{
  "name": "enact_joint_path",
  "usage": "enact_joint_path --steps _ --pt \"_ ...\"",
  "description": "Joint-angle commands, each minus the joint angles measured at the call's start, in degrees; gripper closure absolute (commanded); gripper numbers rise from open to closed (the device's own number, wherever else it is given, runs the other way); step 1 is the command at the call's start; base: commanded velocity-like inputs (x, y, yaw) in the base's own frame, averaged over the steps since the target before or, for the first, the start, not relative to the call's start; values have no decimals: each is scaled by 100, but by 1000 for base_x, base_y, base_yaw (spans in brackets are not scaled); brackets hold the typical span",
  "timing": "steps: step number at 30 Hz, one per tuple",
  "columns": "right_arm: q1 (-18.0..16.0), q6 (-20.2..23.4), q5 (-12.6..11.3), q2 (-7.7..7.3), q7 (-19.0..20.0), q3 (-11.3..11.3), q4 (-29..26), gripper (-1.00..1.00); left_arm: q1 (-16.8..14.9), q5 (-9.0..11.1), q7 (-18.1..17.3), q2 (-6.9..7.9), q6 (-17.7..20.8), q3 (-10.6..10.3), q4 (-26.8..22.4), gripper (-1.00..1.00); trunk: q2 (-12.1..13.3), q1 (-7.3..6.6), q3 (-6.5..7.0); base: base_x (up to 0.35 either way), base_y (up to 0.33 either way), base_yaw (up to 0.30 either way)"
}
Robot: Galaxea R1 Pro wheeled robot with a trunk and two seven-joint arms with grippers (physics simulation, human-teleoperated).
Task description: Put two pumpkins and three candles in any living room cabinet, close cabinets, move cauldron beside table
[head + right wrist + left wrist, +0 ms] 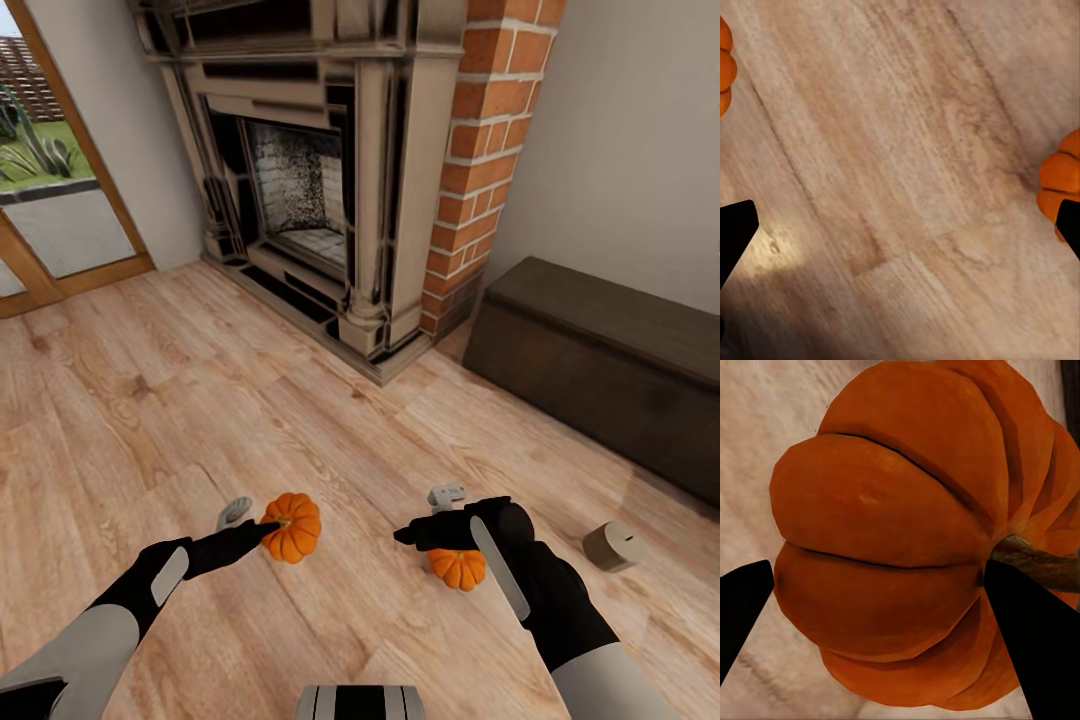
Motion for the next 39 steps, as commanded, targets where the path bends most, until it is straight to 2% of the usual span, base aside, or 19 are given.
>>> enact_joint_path --steps 1,10,15,39 --pt "-3 18 9 -7 15 6 -5 -100 -2 4 -70 0 34 22 1 100 -2 -1 5 0 0 0" --pt "-3 18 9 -11 24 3 -8 -100 -2 4 -619 1 57 21 1 100 -2 -1 88 0 0 -16" --pt "-3 18 9 -11 24 3 -10 -100 -2 -1 -900 16 246 21 1 100 -2 -1 134 0 0 -71" --pt "-3 18 8 -11 24 3 -8 -100 -2 -4 -998 23 350 21 1 100 -2 -1 355 0 0 -10"
